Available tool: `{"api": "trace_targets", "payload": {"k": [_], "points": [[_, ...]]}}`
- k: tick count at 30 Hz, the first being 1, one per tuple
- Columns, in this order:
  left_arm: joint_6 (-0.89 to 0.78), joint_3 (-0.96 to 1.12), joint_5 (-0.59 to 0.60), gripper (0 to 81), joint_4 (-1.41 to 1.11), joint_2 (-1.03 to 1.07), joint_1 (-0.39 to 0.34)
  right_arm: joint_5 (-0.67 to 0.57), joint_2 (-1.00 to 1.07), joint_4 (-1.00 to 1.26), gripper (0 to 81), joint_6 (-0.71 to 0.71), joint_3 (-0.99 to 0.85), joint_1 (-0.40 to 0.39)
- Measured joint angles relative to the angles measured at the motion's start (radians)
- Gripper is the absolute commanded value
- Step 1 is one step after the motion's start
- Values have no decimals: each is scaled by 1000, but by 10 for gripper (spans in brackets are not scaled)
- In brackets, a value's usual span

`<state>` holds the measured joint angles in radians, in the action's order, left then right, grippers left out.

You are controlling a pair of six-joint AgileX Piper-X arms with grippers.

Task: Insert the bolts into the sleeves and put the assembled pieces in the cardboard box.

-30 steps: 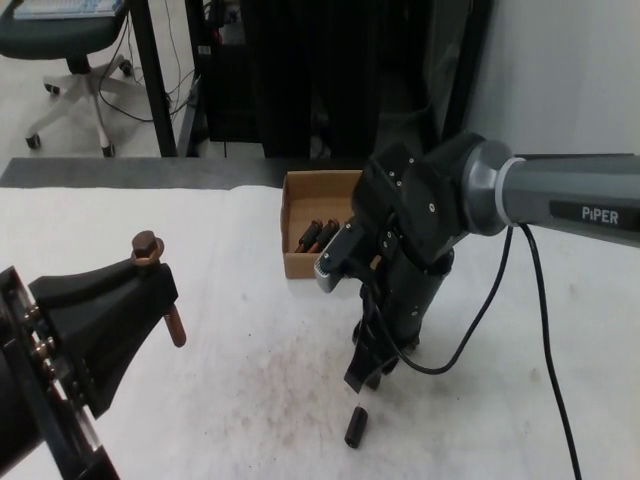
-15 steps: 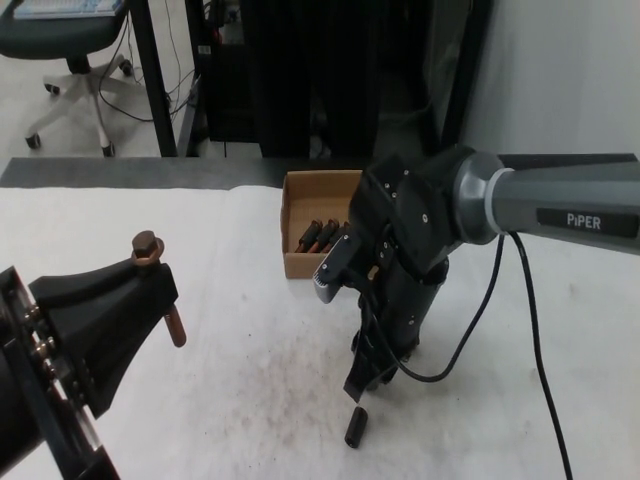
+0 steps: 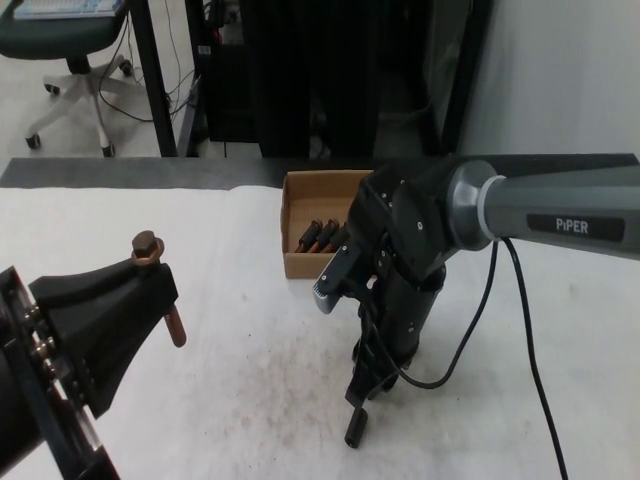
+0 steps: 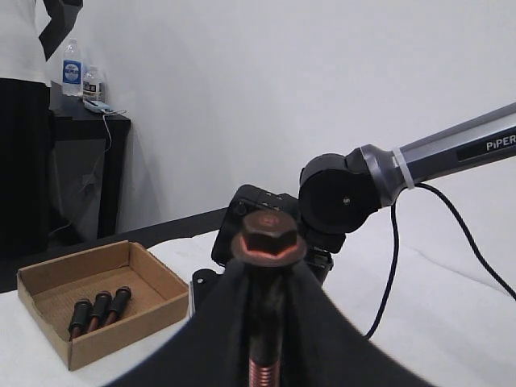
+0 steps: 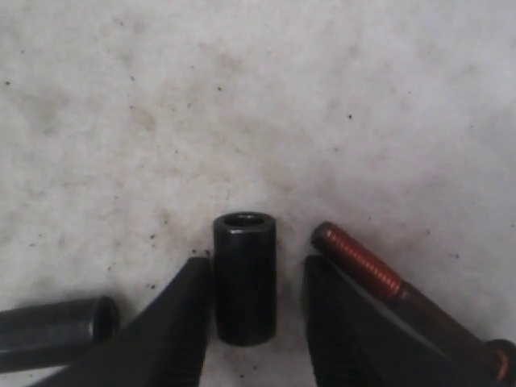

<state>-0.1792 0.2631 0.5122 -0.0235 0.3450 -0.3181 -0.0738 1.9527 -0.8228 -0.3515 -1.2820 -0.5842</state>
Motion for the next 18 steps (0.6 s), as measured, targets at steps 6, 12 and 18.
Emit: {"api": "trace_targets", "payload": {"k": [6,12,18], "points": [[0,0,0,0,0,0,0,0,0,5,363,0,0,0],[0,0,0,0,0,0,0,0,0,19,363,0,0,0],[0,0,0,0,0,0,0,0,0,38,363,0,0,0]]}}
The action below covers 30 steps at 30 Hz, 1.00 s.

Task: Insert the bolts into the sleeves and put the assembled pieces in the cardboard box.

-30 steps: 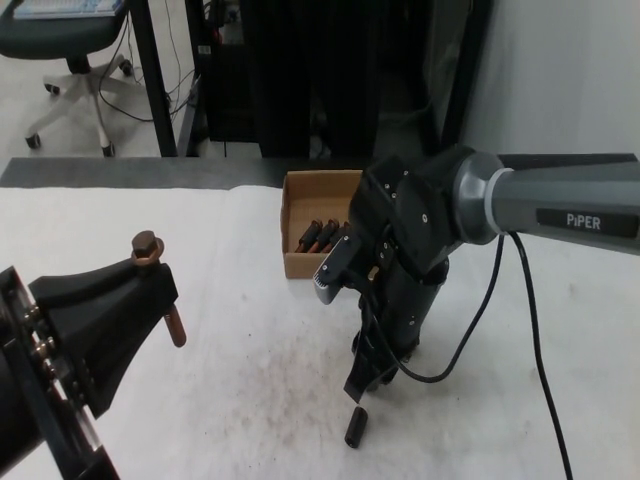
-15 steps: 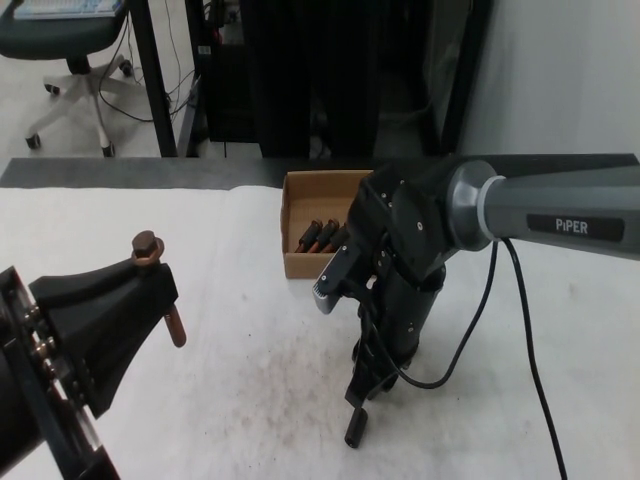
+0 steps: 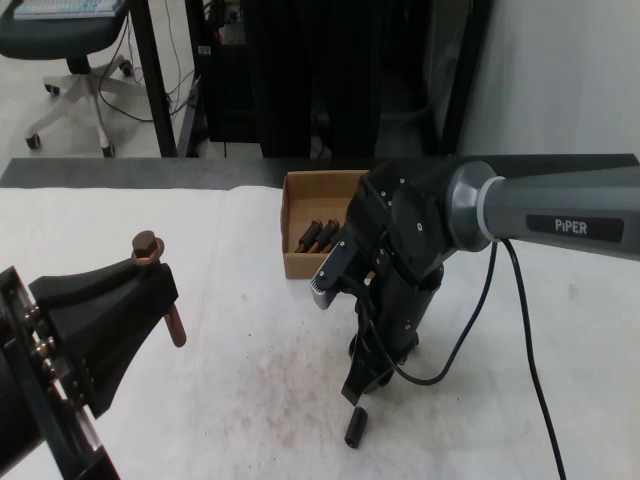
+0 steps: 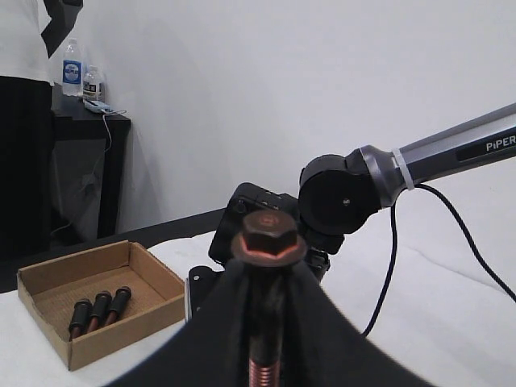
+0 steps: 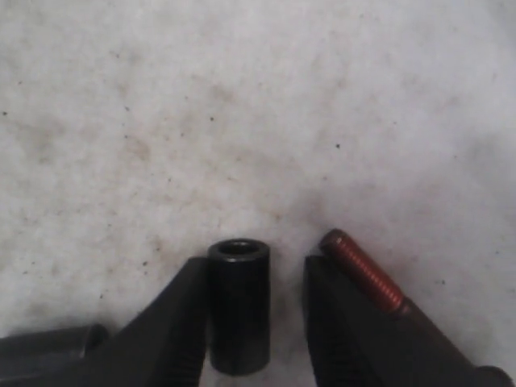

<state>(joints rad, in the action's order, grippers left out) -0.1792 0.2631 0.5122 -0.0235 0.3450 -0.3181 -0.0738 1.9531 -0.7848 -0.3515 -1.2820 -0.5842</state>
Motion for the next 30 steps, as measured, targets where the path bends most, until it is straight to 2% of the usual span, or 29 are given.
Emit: {"api": "trace_targets", "payload": {"k": [4,6,10,13,16,18,22,24,30], "points": [[0,0,0,0,0,0,0,0,1,8,356,-2,0,0],[0,0,0,0,0,0,0,0,1,9,291,-1,0,0],[0,0,0,0,0,0,0,0,1,9,97,-3,0,0],[0,0,0,0,0,0,0,0,1,9,46,-3,0,0],[0,0,0,0,0,0,0,0,1,9,88,-3,0,0],[0,0,0,0,0,0,0,0,1,9,153,-3,0,0],[0,0,0,0,0,0,0,0,1,3,332,4,0,0],[0,0,0,0,0,0,0,0,1,-3,341,10,0,0],[0,0,0,0,0,0,0,0,1,-16,258,15,0,-1]]}}
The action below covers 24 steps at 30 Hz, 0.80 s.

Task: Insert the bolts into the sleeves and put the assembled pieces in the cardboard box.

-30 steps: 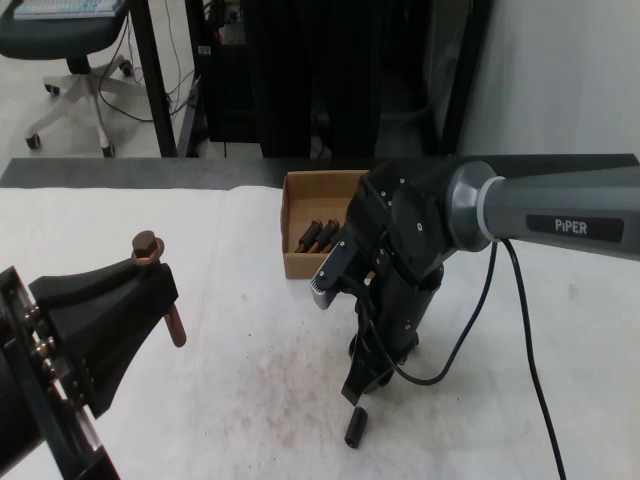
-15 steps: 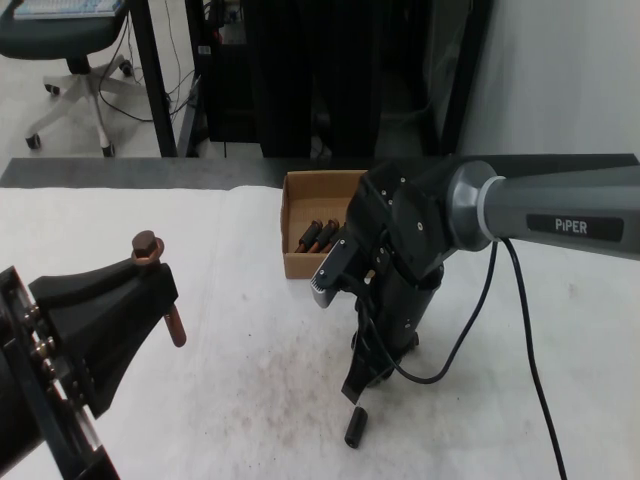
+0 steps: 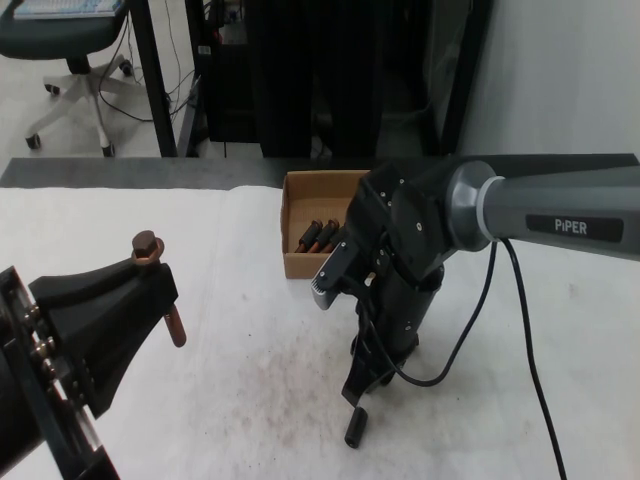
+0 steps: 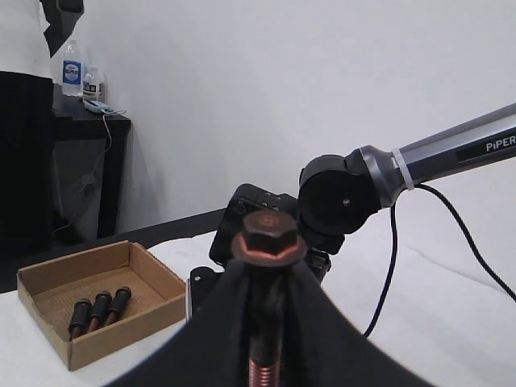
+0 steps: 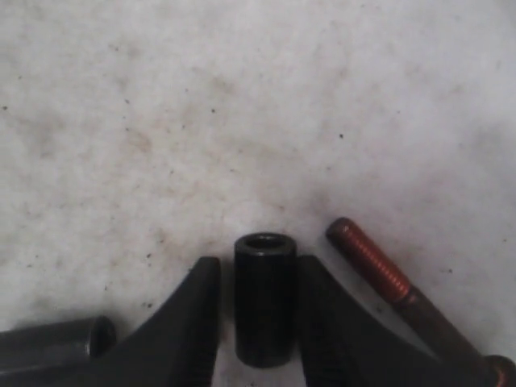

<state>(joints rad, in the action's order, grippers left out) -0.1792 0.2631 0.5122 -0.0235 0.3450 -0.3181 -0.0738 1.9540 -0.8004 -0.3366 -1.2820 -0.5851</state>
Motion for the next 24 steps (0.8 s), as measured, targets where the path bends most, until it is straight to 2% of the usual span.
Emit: {"api": "trace_targets", "payload": {"k": [12,14,15,16,17,24], "points": [[0,0,0,0,0,0,0,0,0,-3,253,0,0,0],[0,0,0,0,0,0,0,0,0,-3,186,0,0,0],[0,0,0,0,0,0,0,0,0,-3,129,0,0,0],[0,0,0,0,0,0,0,0,0,-3,38,0,0,0],[0,0,0,0,0,0,0,0,0,-3,4,0,0,0],[0,0,0,0,0,0,0,0,0,-6,4,35,-3,0]]}}
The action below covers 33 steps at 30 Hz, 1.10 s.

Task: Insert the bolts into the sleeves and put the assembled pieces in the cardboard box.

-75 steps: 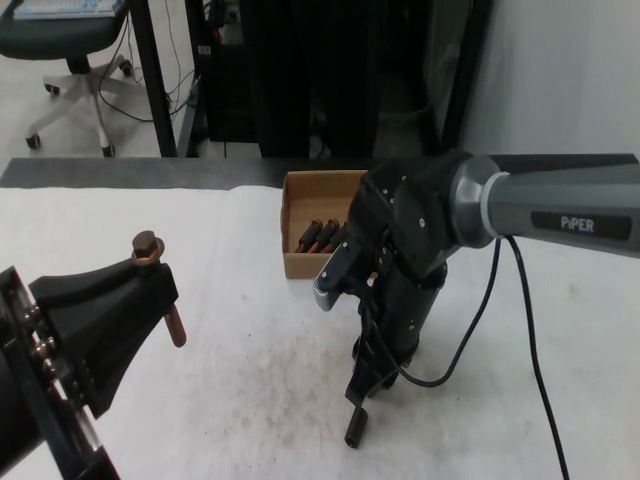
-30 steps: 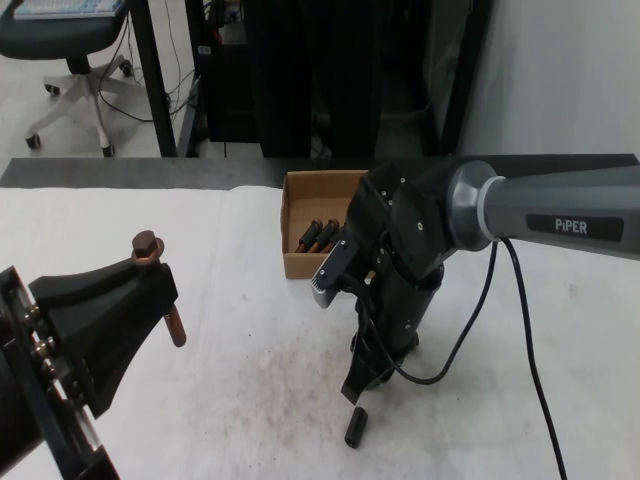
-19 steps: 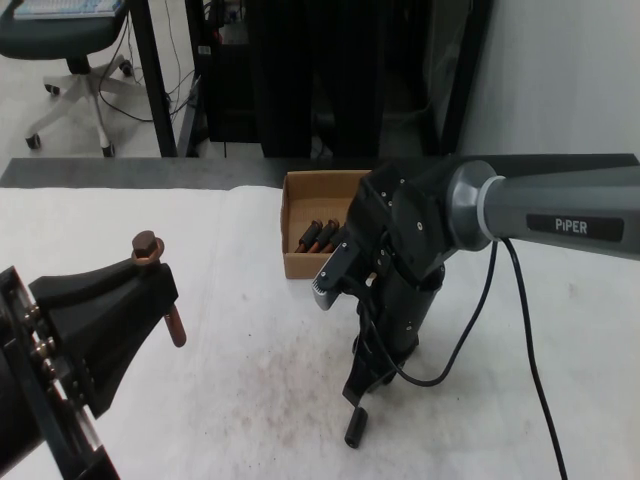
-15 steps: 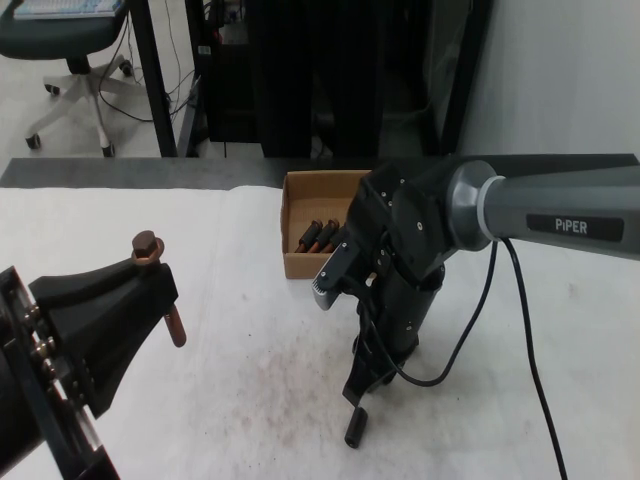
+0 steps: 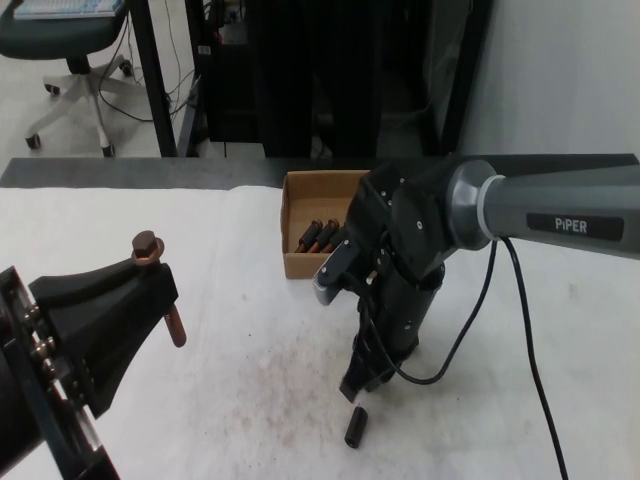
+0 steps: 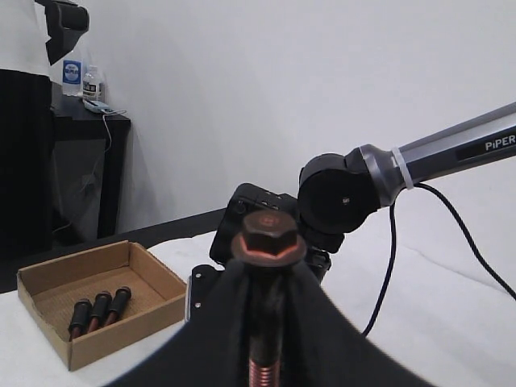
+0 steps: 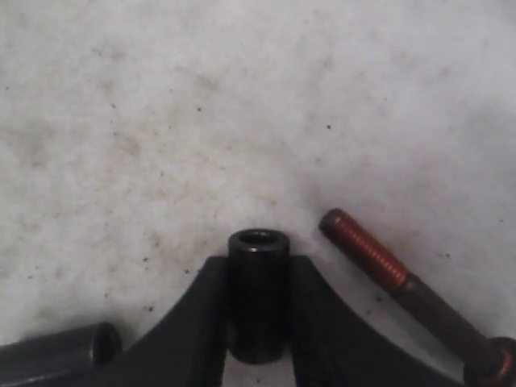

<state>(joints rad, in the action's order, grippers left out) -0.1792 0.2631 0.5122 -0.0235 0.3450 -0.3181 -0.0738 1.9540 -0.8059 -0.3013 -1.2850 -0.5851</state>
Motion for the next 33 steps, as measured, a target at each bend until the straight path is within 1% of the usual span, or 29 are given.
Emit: {"api": "trace_targets", "payload": {"k": [1,2,3,4,7,9,12,14,15,17,18,19,20,21,22,24,25,26,28,30,33], "points": [[0,0,0,0,0,0,0,0,-2,-2,4,35,-2,0],[0,0,0,0,0,0,0,-8,-8,-12,4,117,-3,0],[0,0,0,0,0,0,0,-9,-17,-12,4,126,-3,0],[-18,0,0,0,-16,0,0,-28,-32,-18,4,170,-3,0],[-128,0,0,0,-54,0,0,-160,-111,-9,4,317,-3,8],[-211,0,0,0,-88,0,0,-277,-194,31,4,360,-3,8],[-287,0,0,0,-163,2,0,-416,-283,103,4,369,-6,11],[-304,0,5,0,-242,17,0,-545,-358,143,4,358,-8,15],[-306,0,7,0,-250,27,0,-696,-422,180,4,351,-8,15],[-317,0,12,0,-295,46,0,-834,-481,207,6,337,-4,15],[-336,6,21,0,-329,73,0,-873,-537,214,8,328,2,10],[-391,32,54,0,-388,103,0,-905,-568,217,8,317,12,6],[-391,32,60,0,-393,103,0,-926,-573,222,8,301,26,6],[-415,53,81,0,-413,140,0,-930,-597,222,8,296,26,4],[-448,99,156,0,-461,215,0,-949,-624,225,8,269,60,2],[-465,168,234,0,-508,305,0,-959,-673,230,8,250,112,0],[-468,199,255,0,-528,341,0,-960,-691,230,8,247,137,0],[-472,284,285,0,-562,430,0,-959,-712,229,8,242,168,-2],[-472,398,293,0,-591,531,0,-924,-746,228,8,237,225,-6],[-472,462,297,0,-604,593,0,-834,-779,233,8,235,281,-17],[-472,504,310,0,-605,664,-22,-640,-822,304,8,240,346,-56]]}}
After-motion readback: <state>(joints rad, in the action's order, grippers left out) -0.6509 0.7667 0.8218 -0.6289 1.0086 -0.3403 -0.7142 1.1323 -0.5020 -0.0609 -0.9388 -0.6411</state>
